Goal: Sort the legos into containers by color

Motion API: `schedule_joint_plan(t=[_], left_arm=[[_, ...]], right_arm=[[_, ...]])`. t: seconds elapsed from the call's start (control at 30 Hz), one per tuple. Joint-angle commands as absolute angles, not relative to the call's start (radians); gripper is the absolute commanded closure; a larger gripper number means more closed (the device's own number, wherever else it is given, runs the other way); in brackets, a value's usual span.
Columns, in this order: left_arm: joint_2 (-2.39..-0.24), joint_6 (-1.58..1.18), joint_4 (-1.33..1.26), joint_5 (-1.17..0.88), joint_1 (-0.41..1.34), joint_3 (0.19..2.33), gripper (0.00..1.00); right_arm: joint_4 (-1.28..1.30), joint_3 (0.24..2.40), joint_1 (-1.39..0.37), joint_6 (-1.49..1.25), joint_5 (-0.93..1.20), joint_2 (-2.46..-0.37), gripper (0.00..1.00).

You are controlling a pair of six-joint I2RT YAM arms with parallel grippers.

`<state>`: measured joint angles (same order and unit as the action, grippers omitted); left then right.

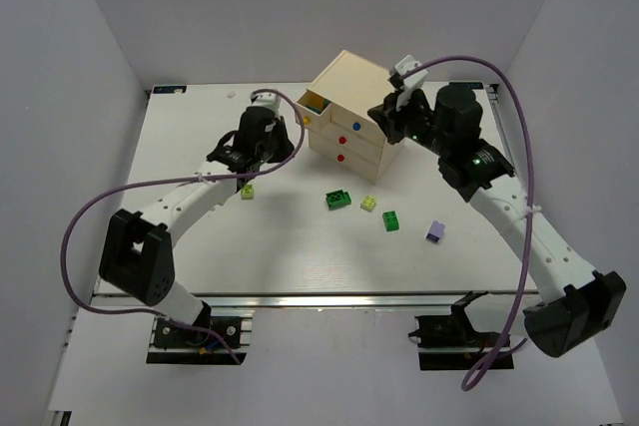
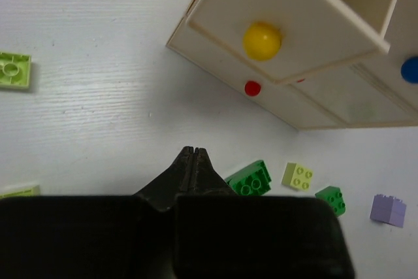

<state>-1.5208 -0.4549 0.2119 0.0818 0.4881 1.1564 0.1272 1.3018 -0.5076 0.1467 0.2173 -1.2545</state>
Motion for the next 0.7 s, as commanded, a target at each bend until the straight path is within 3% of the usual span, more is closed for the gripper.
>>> schedule_joint_plan(t=[0.0, 0.1, 0.13, 0.17, 0.2, 0.27, 0.3, 0.43, 0.5, 0.53, 0.57, 0.67], left_arm=[[-1.538, -0.494, 0.187, 0.040, 0.479, 1.245, 1.00], [-1.572, -0.492, 0.195, 0.038, 0.479, 1.288, 1.00], [-1.580, -0.492, 0.199, 0.034, 0.469, 1.298, 1.00], [-1.589, -0.494, 0.201, 0.029, 0.469, 1.307, 1.00], [-1.594, -0.494, 0.201, 0.026, 0.469, 1.318, 1.00], [-1.603, -0.492, 0.198, 0.015, 0.460, 1.324, 1.00], [-1.608, -0.491, 0.199, 0.014, 0.460, 1.331, 1.00], [-1.614, -0.477, 0.202, 0.002, 0.451, 1.333, 1.00], [-1.614, -0.459, 0.207, 0.002, 0.442, 1.336, 1.00], [-1.612, -0.447, 0.212, 0.002, 0.442, 1.338, 1.00], [-1.612, -0.440, 0.216, 0.002, 0.433, 1.339, 1.00], [-1.585, -0.434, 0.210, 0.002, 0.433, 1.309, 0.97]], right_arm=[[0.084, 1.244, -0.477, 0.186, 0.195, -1.252, 1.00], [0.103, 1.256, -0.451, 0.178, 0.221, -1.281, 1.00], [0.106, 1.272, -0.440, 0.178, 0.238, -1.290, 0.93], [0.110, 1.284, -0.433, 0.178, 0.244, -1.304, 0.67], [0.118, 1.295, -0.422, 0.176, 0.255, -1.327, 0.52], [0.123, 1.319, -0.405, 0.164, 0.285, -1.348, 0.26], [0.123, 1.325, -0.397, 0.158, 0.294, -1.367, 0.23], [0.130, 1.353, -0.370, 0.141, 0.342, -1.397, 0.22], [0.162, 1.399, -0.353, 0.144, 0.353, -1.419, 0.29], [0.179, 1.417, -0.347, 0.147, 0.368, -1.427, 0.34], [0.208, 1.454, -0.335, 0.155, 0.377, -1.440, 0.47], [0.244, 1.483, -0.308, 0.175, 0.442, -1.428, 0.73]])
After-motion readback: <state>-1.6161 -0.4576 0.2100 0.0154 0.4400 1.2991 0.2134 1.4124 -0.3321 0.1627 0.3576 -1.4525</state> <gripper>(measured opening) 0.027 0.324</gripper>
